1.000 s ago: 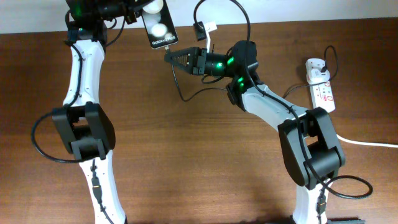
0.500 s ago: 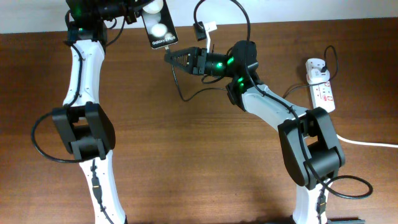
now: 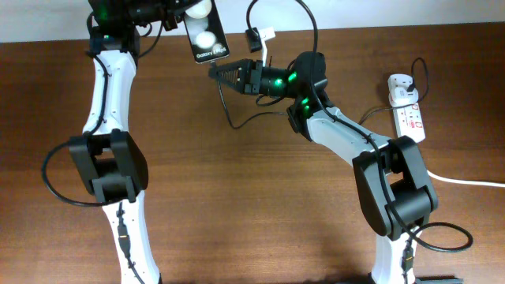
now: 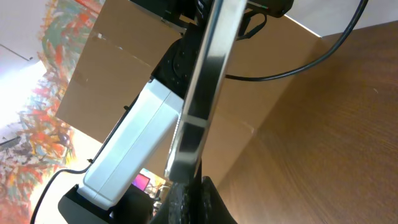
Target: Plug charger to phone and switch on socket
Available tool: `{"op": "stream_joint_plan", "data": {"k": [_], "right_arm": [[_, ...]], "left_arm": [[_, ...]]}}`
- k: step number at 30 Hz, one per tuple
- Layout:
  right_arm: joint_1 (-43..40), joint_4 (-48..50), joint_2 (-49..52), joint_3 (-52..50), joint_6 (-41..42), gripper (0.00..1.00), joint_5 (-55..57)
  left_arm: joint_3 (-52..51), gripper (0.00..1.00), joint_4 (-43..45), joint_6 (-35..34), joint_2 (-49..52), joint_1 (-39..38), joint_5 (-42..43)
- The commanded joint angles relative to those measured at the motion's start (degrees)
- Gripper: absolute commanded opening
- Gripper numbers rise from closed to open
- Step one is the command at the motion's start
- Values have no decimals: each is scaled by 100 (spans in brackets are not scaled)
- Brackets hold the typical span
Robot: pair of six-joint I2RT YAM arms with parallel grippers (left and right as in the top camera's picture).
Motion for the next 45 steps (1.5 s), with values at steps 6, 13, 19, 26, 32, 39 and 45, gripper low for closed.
{"op": "stream_joint_plan", "data": {"k": [6, 13, 19, 26, 32, 39, 45], "right_arm": [[-48, 52, 9, 55, -15, 4, 72], [-48, 52, 9, 55, -15, 4, 70], [-48, 52, 9, 55, -15, 4, 70], [-48, 50, 9, 55, -15, 4, 72], [-48, 48, 9, 55, -17, 4, 72], [-48, 48, 9, 55, -17, 4, 70], [-48, 48, 9, 55, -15, 4, 72]], "left_arm": [[107, 0, 35, 162, -109, 205, 31], [107, 0, 35, 164, -109, 188, -33], [107, 0, 33, 164, -109, 122, -28], [107, 0, 33, 160, -109, 85, -31], [107, 0, 28, 74, -109, 61, -52], [107, 0, 28, -13, -109, 61, -125], [107, 0, 31, -96, -109, 63, -153]]}}
